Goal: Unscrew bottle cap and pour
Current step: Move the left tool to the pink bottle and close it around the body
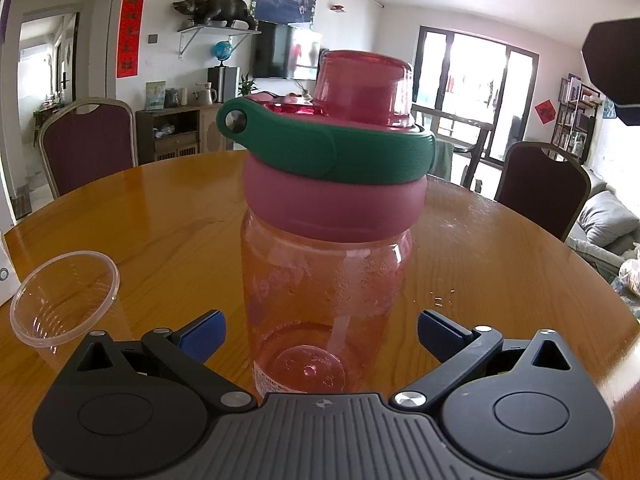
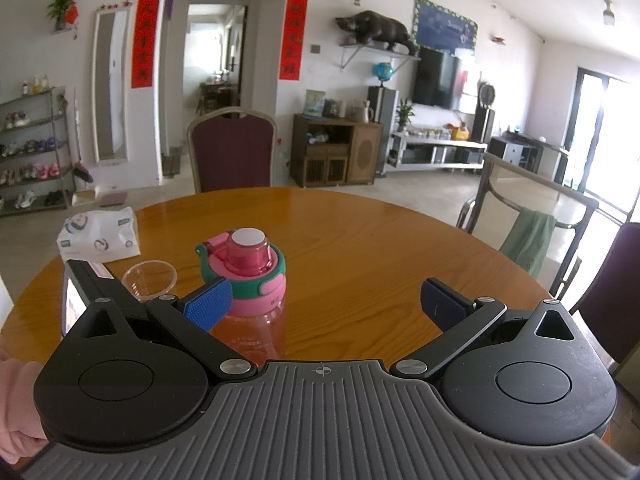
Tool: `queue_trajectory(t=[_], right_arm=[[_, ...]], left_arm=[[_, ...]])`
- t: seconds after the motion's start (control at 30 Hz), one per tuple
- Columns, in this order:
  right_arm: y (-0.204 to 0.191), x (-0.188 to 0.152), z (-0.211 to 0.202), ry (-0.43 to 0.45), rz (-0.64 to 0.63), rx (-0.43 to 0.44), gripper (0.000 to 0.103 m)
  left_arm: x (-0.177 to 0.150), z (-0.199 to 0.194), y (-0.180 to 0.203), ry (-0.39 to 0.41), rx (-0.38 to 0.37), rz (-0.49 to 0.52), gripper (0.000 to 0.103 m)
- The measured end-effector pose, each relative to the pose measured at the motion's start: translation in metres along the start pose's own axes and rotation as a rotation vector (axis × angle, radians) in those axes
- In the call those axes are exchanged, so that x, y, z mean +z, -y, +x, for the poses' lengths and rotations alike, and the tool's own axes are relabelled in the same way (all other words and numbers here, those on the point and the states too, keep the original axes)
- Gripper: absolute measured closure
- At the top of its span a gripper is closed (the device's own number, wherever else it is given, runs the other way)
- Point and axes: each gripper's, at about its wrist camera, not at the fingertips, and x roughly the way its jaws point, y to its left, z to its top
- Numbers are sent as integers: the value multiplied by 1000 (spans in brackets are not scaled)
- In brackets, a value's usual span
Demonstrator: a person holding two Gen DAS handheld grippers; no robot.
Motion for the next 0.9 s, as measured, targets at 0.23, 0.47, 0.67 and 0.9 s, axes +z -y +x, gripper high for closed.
queue_trajectory(t=[0.23, 0.47, 0.67, 0.9], right_arm=[[0, 1, 2, -2, 7, 7, 0], [-2, 0, 7, -2, 8, 5, 0], [-7, 0, 12, -10, 16, 8, 0], [-10, 0, 18, -18, 17, 26, 0]], left_arm=[[5, -2, 5, -8, -1, -6, 0], [6, 0, -1, -13, 1, -11, 0], [5, 3, -10, -20, -16, -13, 1], [6, 7, -18, -11, -17, -16, 2]])
